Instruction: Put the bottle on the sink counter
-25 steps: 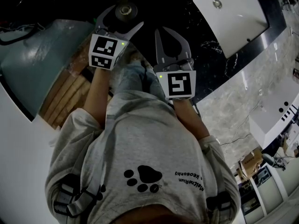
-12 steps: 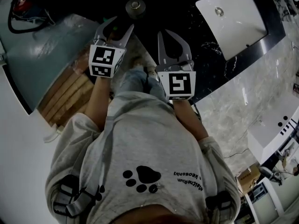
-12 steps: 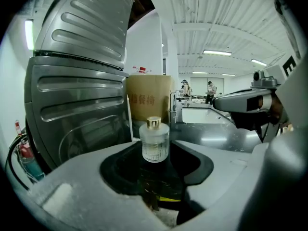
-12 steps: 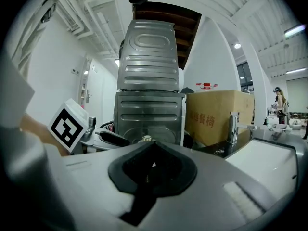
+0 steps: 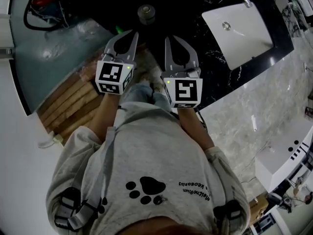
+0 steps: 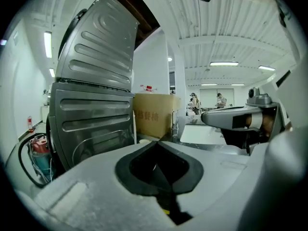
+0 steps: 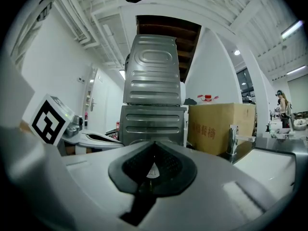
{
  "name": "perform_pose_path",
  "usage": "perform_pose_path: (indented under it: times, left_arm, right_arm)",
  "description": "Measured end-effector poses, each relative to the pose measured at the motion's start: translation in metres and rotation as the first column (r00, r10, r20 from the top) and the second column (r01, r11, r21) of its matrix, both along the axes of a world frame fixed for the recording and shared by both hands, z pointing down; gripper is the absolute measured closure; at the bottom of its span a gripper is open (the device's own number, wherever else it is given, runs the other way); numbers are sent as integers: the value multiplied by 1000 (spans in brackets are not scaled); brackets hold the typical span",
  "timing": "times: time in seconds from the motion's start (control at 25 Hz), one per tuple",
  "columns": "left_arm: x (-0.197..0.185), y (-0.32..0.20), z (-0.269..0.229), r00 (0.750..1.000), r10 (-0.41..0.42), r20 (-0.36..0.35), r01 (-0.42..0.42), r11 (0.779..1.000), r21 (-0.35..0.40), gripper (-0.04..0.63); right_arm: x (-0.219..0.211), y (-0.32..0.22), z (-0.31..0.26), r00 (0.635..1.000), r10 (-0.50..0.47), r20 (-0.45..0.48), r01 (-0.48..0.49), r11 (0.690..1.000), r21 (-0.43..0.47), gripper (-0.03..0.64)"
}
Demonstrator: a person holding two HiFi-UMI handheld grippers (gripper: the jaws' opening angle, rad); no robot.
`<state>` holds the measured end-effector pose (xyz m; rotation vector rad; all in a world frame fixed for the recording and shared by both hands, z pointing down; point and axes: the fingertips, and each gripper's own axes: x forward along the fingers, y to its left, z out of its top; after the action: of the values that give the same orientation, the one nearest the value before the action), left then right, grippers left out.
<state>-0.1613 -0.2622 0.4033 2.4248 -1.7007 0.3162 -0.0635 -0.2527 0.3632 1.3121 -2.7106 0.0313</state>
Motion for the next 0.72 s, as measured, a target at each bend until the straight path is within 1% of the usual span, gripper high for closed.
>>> perform_pose_path:
  times: [0.16, 0.32, 0.48, 0.72]
  left_arm:
    - [-2, 22, -31, 994, -89, -58, 92, 995, 48, 594]
    - [-2, 45, -55, 987, -133, -88, 140, 986, 86, 595]
    - [1, 66, -71, 986, -144, -81, 152, 982, 113, 594]
    - [4, 85, -94, 991, -116, -71, 126, 980, 156, 594]
  right_arm:
    - [10, 11, -18, 1000, 8, 25, -8, 1000, 26, 615]
    - [19, 25, -33, 999, 23, 49, -25, 999, 35, 615]
    - [23, 39, -47, 997, 30, 66, -33, 999, 42, 615]
    - [14, 57, -66, 996, 24, 82, -28, 999, 44, 615]
